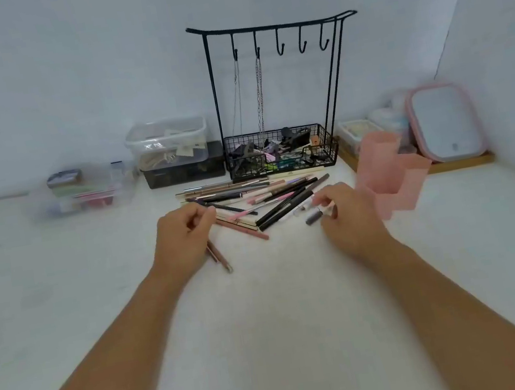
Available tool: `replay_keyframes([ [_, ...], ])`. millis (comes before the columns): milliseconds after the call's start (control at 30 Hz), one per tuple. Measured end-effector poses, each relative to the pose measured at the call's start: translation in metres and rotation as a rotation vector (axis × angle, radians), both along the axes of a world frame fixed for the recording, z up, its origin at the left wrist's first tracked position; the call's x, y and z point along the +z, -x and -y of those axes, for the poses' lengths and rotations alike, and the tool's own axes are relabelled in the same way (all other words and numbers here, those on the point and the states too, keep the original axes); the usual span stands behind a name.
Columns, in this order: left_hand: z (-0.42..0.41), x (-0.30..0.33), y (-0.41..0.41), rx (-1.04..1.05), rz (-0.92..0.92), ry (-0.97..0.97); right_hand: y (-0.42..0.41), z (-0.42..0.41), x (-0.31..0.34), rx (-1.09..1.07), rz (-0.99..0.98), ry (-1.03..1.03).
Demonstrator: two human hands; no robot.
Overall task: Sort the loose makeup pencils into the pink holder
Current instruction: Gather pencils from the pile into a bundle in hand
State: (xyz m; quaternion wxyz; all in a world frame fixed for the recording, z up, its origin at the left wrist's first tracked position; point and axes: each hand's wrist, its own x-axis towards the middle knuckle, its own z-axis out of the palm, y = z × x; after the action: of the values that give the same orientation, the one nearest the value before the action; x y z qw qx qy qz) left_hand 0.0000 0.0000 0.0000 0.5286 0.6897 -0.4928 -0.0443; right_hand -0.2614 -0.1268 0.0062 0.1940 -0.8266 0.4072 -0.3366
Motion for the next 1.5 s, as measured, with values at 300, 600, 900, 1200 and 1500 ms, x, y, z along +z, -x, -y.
replay_keyframes([
  [300, 0.003, 0.002, 0.010, -0.092, 0.019, -0.044, -0.001, 0.013, 0.009, 0.084, -0.286, 0.047],
  [600, 0.014, 0.006, 0.026, -0.169, 0.048, 0.076, -0.012, -0.002, 0.023, 0.151, -0.062, 0.077],
  [900, 0.021, 0.007, 0.055, -0.476, -0.007, 0.027, -0.063, -0.043, 0.032, 0.463, 0.778, -0.739],
  [1200, 0.020, 0.009, 0.043, -0.202, -0.032, 0.027, -0.012, 0.010, 0.029, -0.010, -0.112, 0.079],
  [1500, 0.024, 0.008, 0.035, -0.196, -0.344, 0.065, -0.012, 0.015, 0.013, 0.102, -0.201, -0.016],
])
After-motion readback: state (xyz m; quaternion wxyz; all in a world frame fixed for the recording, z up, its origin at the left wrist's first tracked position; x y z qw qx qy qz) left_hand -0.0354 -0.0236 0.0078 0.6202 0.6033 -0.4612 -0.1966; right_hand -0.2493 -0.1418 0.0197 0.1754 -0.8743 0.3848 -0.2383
